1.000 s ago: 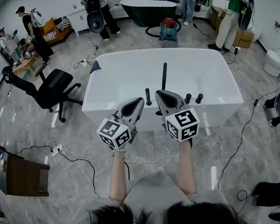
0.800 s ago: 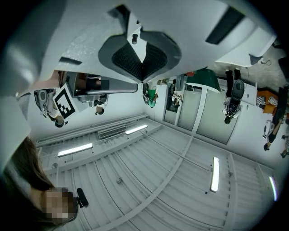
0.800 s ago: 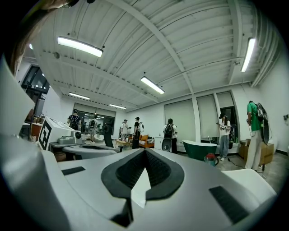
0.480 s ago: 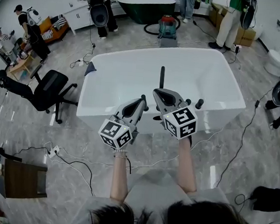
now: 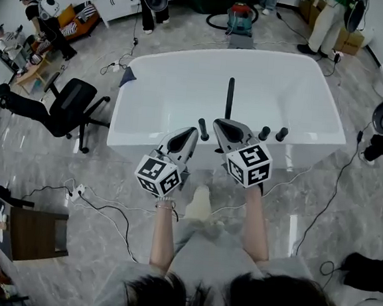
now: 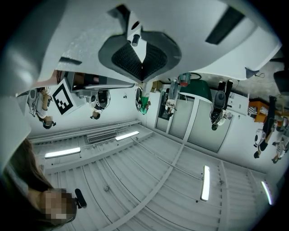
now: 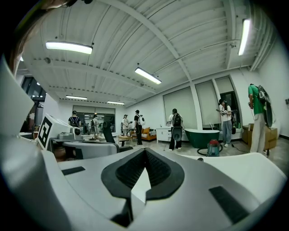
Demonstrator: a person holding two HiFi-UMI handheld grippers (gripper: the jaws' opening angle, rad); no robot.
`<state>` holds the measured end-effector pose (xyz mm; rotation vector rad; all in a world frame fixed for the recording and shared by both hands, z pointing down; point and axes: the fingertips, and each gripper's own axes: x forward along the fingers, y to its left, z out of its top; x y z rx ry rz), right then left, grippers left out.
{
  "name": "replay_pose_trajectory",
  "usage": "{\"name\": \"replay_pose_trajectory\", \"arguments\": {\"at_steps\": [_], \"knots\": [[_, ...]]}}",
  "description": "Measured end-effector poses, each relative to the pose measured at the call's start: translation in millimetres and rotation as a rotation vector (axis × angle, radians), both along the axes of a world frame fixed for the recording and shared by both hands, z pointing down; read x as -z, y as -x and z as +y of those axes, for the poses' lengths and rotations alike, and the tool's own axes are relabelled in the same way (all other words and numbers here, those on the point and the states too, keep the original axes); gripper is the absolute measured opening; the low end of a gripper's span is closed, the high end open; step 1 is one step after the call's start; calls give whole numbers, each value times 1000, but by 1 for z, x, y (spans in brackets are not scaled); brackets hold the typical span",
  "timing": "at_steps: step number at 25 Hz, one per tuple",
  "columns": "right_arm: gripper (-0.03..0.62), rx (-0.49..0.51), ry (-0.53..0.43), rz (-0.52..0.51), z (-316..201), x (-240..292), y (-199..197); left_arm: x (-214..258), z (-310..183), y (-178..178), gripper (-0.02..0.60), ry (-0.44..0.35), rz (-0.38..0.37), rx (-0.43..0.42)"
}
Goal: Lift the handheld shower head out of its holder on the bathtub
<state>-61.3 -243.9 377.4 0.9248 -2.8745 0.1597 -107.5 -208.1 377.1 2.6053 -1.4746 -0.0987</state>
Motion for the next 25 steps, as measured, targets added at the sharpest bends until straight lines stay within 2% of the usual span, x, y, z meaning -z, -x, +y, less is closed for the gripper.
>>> {"name": "replay_pose_trajectory", "arguments": {"at_steps": [8, 13, 25], "knots": [[0, -17, 79, 75, -38, -49, 19, -37, -33, 6, 5, 81, 21, -56], [1, -11, 116, 76, -59, -71, 35, -57, -53, 14, 5, 129, 20, -60], [2, 6, 198, 156, -81, -147, 58, -127, -72, 35, 5, 260, 24, -72]]}}
